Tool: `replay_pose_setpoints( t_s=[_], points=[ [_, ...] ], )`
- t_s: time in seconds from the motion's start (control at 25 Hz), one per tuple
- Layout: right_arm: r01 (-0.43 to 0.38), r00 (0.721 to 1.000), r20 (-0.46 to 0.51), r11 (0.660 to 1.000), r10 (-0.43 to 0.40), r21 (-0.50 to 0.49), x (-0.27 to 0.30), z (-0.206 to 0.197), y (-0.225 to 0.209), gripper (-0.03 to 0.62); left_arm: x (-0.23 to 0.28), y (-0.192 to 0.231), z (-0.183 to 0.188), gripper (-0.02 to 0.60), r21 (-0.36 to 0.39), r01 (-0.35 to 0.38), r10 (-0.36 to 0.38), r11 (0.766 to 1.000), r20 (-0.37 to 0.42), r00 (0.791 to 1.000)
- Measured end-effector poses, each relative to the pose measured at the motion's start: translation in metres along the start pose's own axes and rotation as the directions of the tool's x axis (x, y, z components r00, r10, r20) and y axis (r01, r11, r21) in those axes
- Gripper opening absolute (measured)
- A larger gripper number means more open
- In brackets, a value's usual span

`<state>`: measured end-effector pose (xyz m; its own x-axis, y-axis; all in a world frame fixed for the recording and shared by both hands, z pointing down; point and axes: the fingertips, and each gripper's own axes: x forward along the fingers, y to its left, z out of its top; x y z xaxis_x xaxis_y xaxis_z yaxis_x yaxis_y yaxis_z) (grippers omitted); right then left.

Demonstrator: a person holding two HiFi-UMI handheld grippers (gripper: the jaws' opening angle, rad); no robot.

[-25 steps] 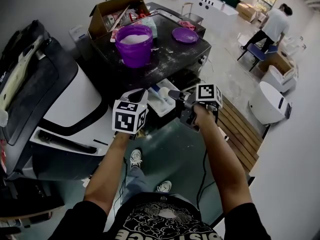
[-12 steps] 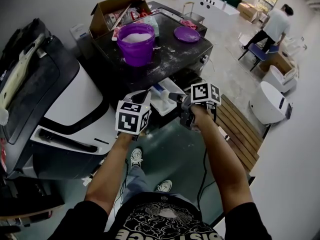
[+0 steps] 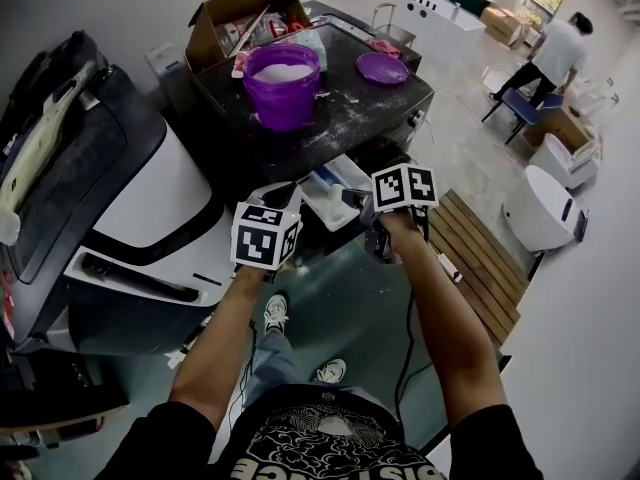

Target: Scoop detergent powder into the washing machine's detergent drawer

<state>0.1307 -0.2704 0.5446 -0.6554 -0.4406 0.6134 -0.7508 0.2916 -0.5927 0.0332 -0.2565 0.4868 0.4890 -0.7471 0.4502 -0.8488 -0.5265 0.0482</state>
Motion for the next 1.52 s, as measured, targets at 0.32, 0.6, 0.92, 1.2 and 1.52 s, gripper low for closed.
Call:
replay_pose_setpoints(
  t_s=[0.32, 0.6, 0.92, 1.2, 1.52],
  points=[
    [0.091, 0.993, -0.057, 0.972, -0.106, -0.218, 0.004, -0.005, 0.003, 0.035, -0.005, 0.005, 0.000, 0.001, -0.008, -0.011, 0.011, 1.000, 0.005, 1.000],
    [0.136, 0.980, -0.074, 0.887, -0.187, -0.441, 0.006, -0.008, 0.009, 0.035, -0.008, 0.006, 0.000, 0.001, -0.013, -0.018, 0.018, 1.000, 0.007, 1.000],
    [0.143, 0.968, -0.073, 0.772, -0.238, -0.620, 0.008, -0.011, 0.014, 0.035, -0.011, 0.009, -0.002, 0.001, -0.020, -0.026, 0.026, 0.999, 0.006, 1.000],
    [0.129, 0.958, -0.073, 0.642, -0.278, -0.756, 0.010, -0.015, 0.017, 0.035, -0.014, 0.011, 0.000, 0.001, -0.025, -0.035, 0.035, 0.999, 0.012, 0.999],
    [0.124, 0.962, -0.025, 0.516, -0.272, -0.848, 0.011, -0.014, 0.023, 0.035, -0.017, 0.012, 0.001, 0.001, -0.028, -0.042, 0.043, 0.999, 0.018, 0.999]
  ],
)
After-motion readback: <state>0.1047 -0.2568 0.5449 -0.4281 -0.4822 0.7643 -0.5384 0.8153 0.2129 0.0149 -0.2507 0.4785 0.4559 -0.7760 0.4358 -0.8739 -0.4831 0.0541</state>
